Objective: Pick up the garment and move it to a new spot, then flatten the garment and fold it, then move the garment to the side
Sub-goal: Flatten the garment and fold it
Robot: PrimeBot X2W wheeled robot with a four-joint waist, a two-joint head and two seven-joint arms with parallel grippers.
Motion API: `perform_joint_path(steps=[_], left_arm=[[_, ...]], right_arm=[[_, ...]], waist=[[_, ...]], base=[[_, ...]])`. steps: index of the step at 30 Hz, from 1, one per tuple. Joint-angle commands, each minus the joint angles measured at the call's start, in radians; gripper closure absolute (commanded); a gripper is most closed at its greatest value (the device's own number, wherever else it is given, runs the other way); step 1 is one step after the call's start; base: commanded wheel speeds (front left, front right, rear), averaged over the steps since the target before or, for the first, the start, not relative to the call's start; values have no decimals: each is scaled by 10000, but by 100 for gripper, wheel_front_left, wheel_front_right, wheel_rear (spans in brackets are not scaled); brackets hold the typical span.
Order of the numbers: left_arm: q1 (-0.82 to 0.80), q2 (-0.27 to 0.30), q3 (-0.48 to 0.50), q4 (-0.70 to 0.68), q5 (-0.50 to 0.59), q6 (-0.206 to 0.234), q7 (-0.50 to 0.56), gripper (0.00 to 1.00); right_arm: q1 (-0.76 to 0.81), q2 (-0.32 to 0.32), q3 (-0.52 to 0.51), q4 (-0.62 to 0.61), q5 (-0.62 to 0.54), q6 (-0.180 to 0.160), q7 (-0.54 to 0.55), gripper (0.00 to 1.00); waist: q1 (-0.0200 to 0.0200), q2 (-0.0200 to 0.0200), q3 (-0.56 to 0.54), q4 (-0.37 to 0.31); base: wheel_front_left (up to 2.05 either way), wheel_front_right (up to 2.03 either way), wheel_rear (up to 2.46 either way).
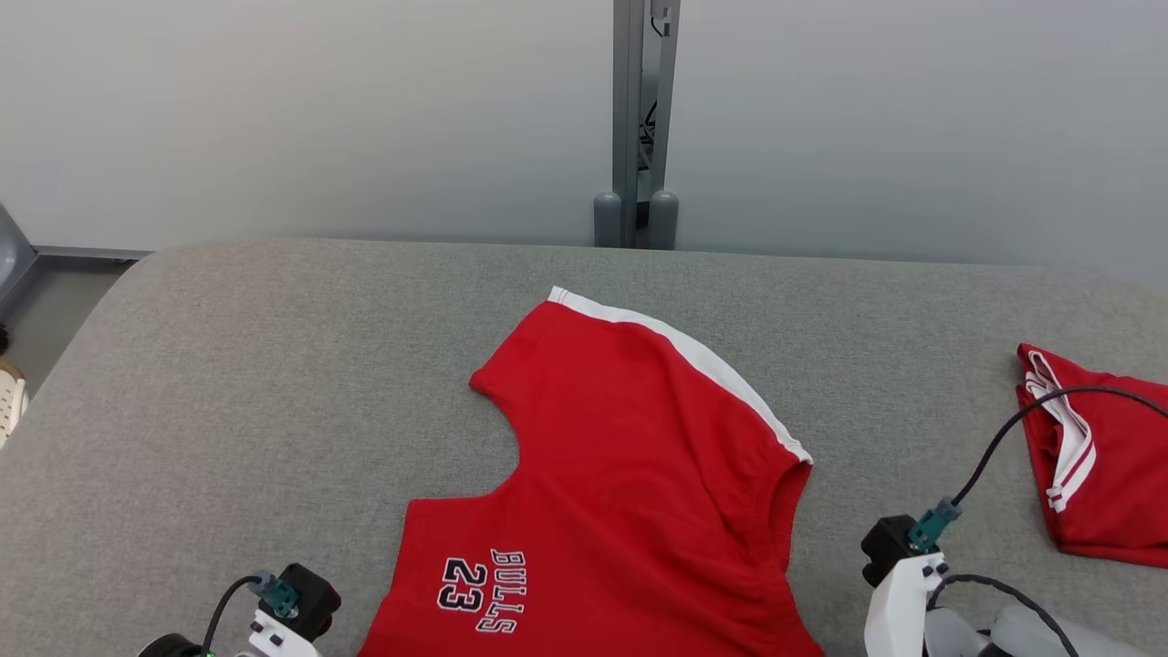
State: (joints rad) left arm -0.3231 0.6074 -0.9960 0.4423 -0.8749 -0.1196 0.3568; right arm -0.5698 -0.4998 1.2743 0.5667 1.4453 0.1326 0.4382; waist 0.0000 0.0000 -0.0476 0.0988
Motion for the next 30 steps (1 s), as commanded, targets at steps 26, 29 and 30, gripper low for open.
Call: perform_joint_path(steps=[26,29,30], left_arm=[[-1220,2687,1789,-4265,-798,2218,2049,100],[-1756,2813,2047,-4212,-701,2308,2187,100],[-1951,2863,2098,-4151,-619,2322,2232,100]], right_arm=[[8,-170,-1537,-1953,840,-27,-1178,100],[-294,194,-1672,-2010,573,-26,-1606,100],[-364,335,-1728,-2043,522,-20,-1745,100]], waist=[[0,0,1377,-1824],[0,0,1700,-2148],[0,0,1803,-2253]], base=[[0,0,0],[0,0,0],[0,0,0]])
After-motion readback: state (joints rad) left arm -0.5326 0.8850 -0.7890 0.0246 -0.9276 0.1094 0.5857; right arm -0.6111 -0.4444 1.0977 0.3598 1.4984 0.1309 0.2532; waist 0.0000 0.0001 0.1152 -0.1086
